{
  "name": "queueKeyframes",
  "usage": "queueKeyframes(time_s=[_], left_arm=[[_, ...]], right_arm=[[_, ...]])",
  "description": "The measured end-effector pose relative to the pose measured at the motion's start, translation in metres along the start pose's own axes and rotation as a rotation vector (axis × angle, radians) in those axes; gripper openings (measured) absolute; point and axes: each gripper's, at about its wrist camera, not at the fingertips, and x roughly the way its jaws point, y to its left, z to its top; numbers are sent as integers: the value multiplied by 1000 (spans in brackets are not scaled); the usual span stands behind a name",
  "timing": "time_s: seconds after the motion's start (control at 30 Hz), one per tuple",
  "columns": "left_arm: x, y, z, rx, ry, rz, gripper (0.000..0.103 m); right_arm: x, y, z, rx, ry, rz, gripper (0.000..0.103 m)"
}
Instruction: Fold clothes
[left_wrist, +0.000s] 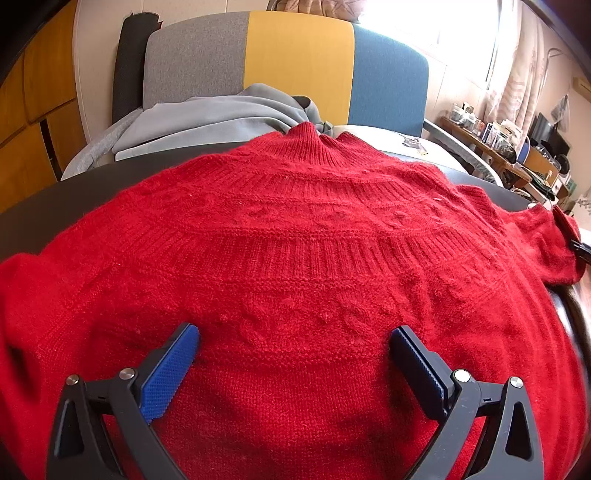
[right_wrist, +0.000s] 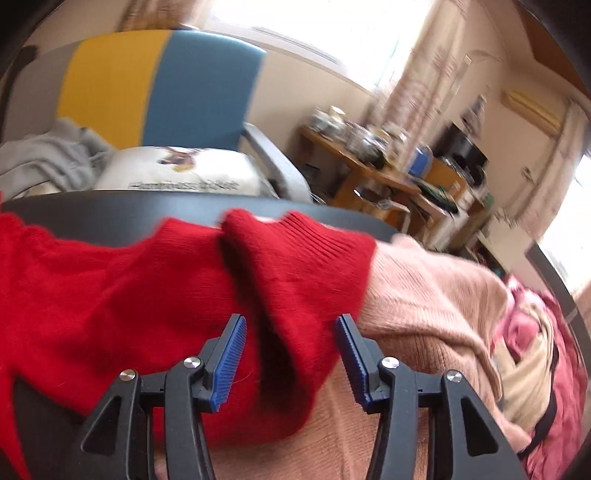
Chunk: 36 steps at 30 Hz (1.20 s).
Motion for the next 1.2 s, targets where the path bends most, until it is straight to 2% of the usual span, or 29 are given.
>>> queueKeyframes(time_s=[0.03,0.07,0.13,0.27,0.37,0.5,0.57,0.63,0.67,0.7,0.73,0.87,0.93,1.07,1.13,1.2], left_arm=[[0,0,0,0,-1,0,103],[0,0,0,0,-1,1,103],[0,0,0,0,-2,2,103],[0,0,0,-1,-3,2,103],[0,0,0,-2,-3,2,103],[0,0,0,-4,-4,0,103],[0,0,0,-6,-3,-3,103],[-1,1,0,-10,-3,-9,103],[-1,2,0,-13,-3,-14,103],[-1,2,0,-15,-2,-17,103],[-2,2,0,-16,-1,-19,103],[-5,-1,4,-17,24,-32,102],[-14,-2,11,-72,19,-136,101],[-13,-22,35,-223,69,-450,101],[2,-39,50,-276,122,-548,101],[23,-54,58,-334,192,-599,101]], right_arm=[[5,-8,1,55,15,39,33],[9,-17,2,113,28,84,16],[6,-31,4,246,33,207,6],[-11,-43,11,444,13,522,6],[-28,-19,18,530,-3,792,6],[-44,56,16,567,48,1080,6],[-53,101,12,527,83,1169,6],[-67,148,5,431,108,1204,9],[-71,168,1,393,125,1214,14],[-74,183,-5,355,144,1200,24],[-76,198,-11,317,162,1181,25],[-85,206,-29,252,171,1112,25],[-97,188,-37,224,125,1072,25],[-124,163,-63,127,50,979,27],[-124,165,-73,78,71,931,28],[-122,169,-91,38,100,891,28]])
